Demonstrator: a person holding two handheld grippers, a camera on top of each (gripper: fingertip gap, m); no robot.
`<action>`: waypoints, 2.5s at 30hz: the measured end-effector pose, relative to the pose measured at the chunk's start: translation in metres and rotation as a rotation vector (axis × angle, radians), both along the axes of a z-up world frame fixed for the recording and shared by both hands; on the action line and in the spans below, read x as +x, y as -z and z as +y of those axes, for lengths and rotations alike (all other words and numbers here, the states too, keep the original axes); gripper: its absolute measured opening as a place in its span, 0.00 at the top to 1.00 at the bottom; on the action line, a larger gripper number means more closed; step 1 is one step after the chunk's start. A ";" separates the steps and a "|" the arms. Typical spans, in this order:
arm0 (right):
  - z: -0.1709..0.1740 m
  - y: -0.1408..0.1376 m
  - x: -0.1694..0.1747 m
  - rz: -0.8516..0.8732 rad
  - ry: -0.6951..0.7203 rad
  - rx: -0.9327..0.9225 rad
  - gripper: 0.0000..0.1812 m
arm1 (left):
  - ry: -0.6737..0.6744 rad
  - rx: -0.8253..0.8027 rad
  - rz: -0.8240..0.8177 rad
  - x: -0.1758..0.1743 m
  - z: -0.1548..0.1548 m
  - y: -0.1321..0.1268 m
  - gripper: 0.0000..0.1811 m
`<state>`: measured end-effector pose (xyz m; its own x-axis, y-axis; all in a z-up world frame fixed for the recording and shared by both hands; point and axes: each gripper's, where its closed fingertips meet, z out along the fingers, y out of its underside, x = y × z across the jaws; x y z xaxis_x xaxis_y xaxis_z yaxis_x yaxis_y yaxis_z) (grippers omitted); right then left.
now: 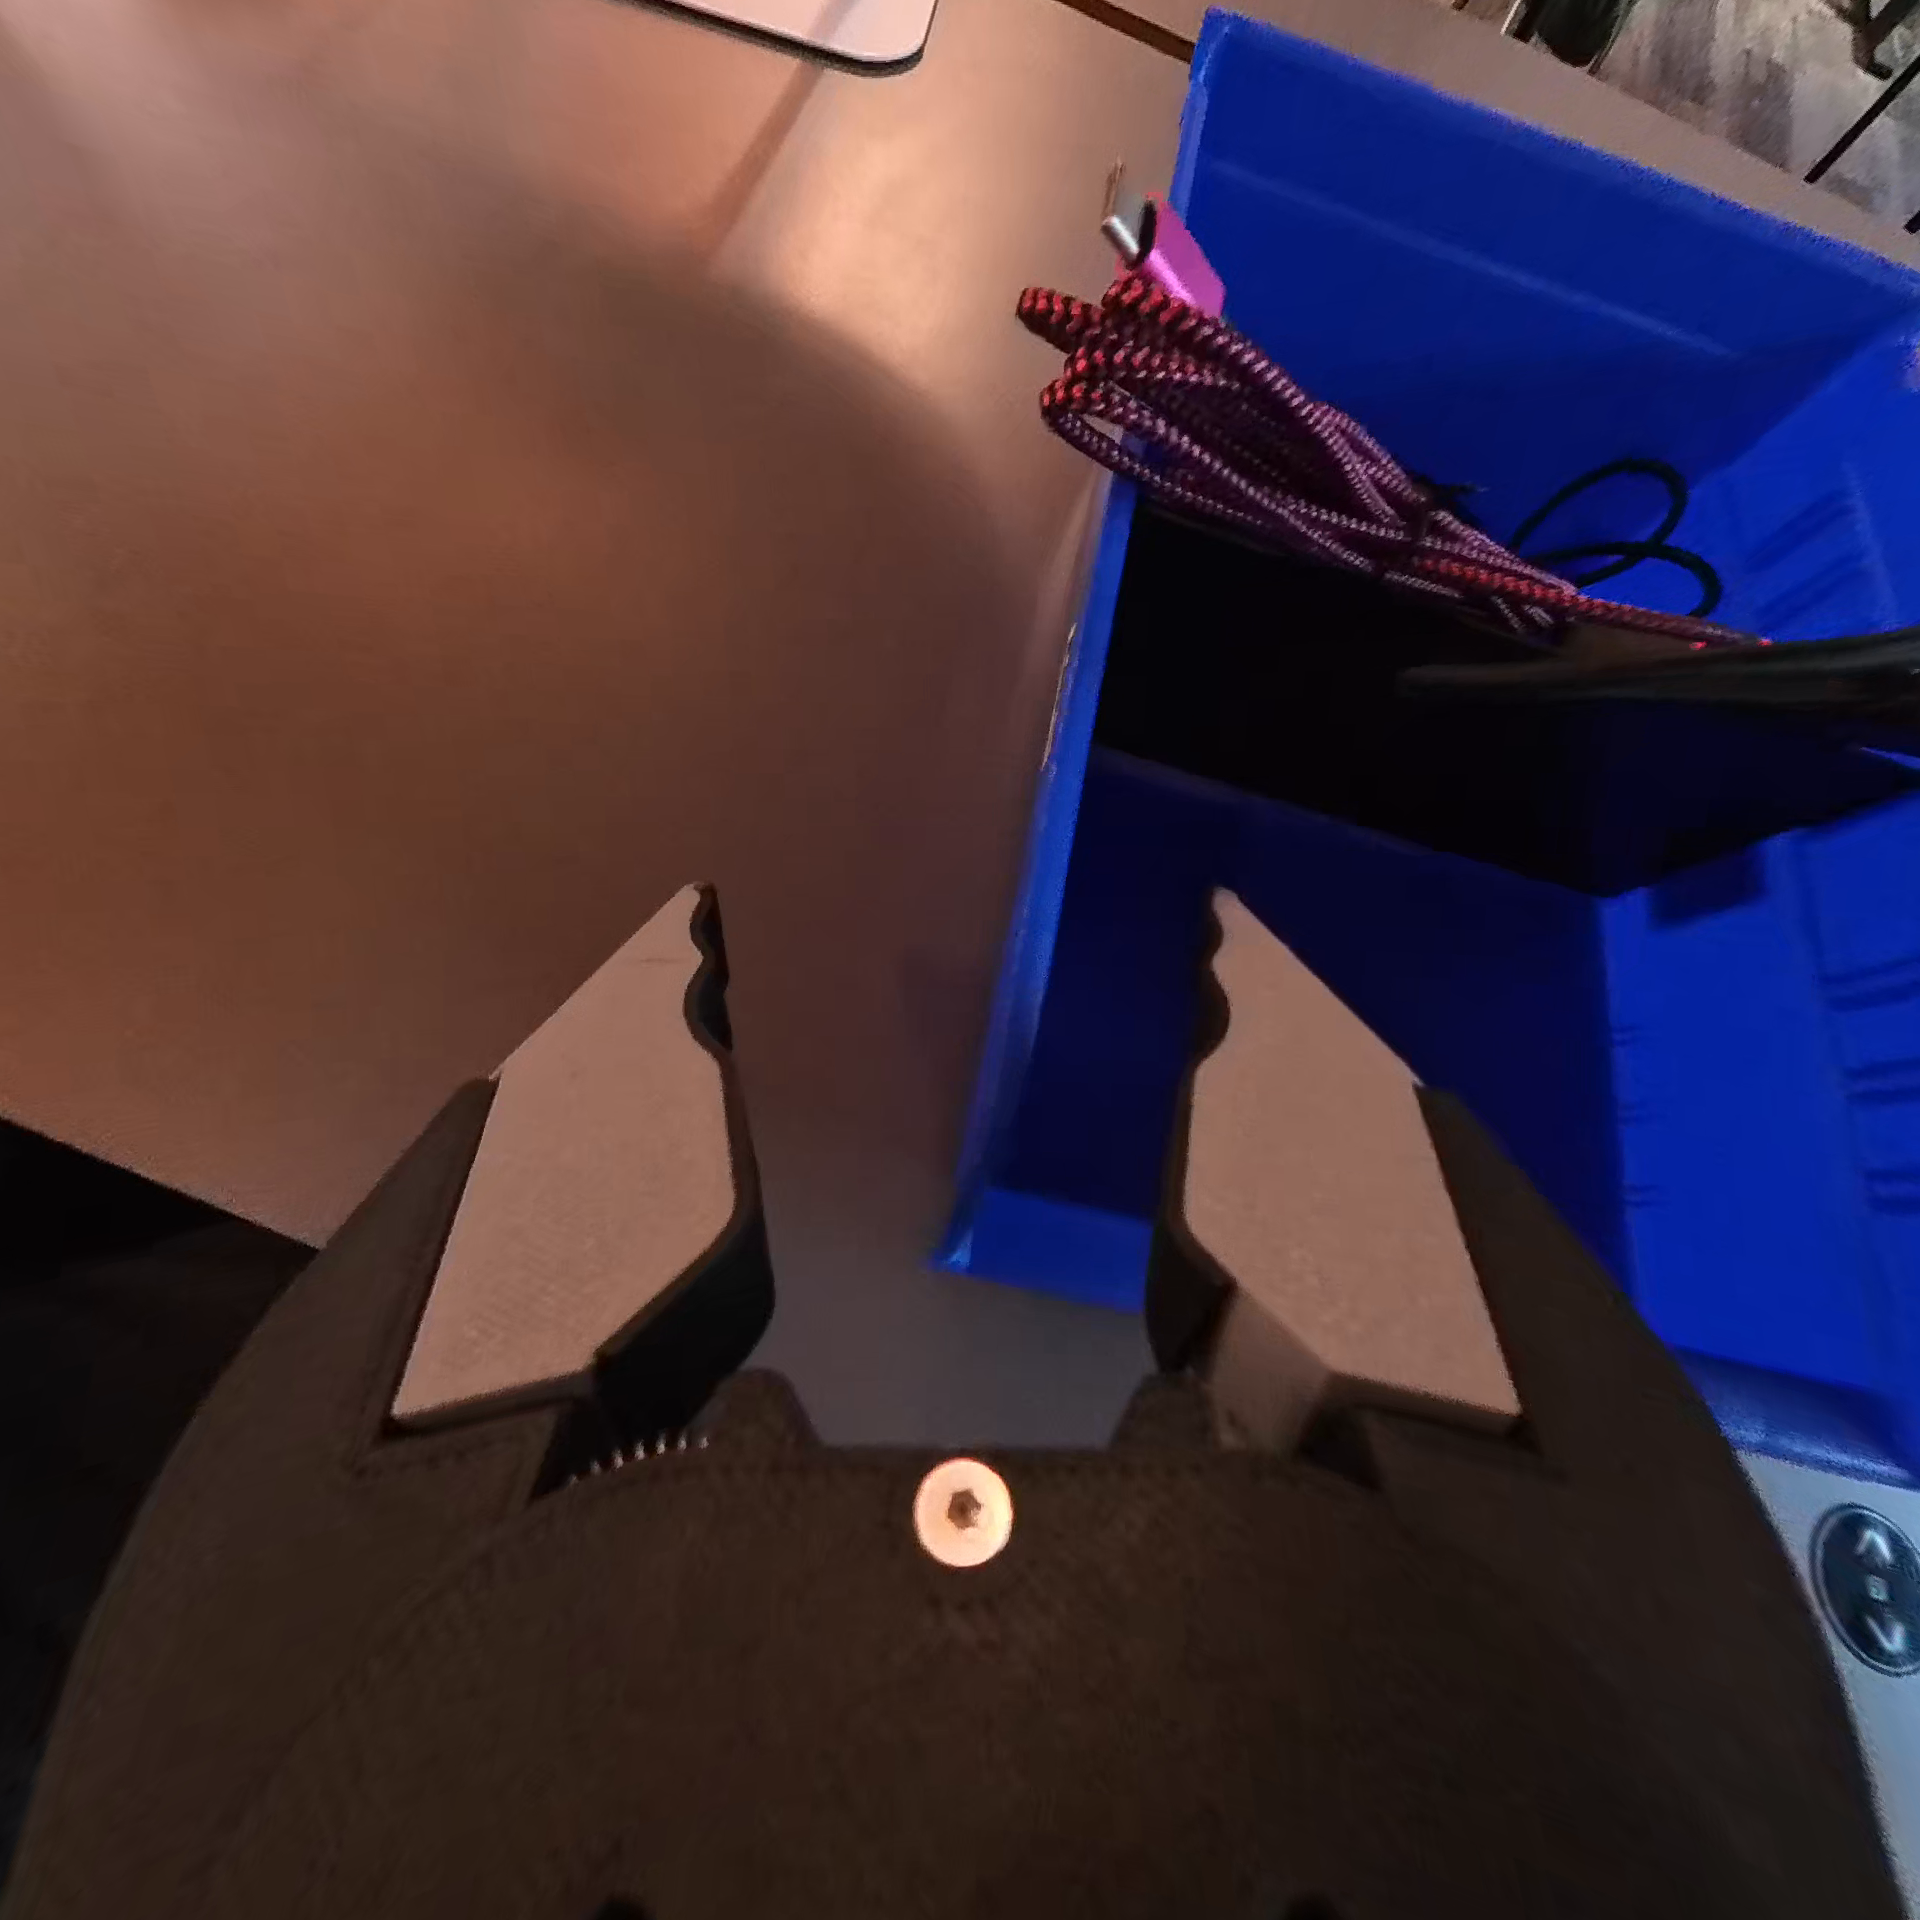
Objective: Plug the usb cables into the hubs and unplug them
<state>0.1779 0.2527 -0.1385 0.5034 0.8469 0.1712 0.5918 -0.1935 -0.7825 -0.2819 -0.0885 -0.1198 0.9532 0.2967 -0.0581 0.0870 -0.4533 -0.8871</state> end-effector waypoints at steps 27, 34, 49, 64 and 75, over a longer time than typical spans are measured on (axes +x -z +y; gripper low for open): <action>0.012 -0.079 0.015 -0.015 -0.020 0.208 0.59 | -0.208 -0.592 -0.257 -0.156 -0.028 0.058 0.83; 0.071 -0.127 -0.043 -0.036 -0.101 0.057 0.58 | -0.199 -0.707 -0.221 -0.147 -0.017 0.075 0.77; 0.176 0.034 -0.090 -0.375 0.112 -0.577 0.67 | -0.187 -0.549 -0.057 -0.143 -0.009 0.047 1.00; 0.177 0.037 -0.122 0.018 0.185 -1.020 0.88 | -0.208 -0.420 -0.195 -0.136 -0.018 0.044 0.86; 0.175 -0.091 -0.106 0.546 -0.029 -0.880 1.00 | -0.183 -0.395 -0.189 -0.134 -0.024 0.041 0.87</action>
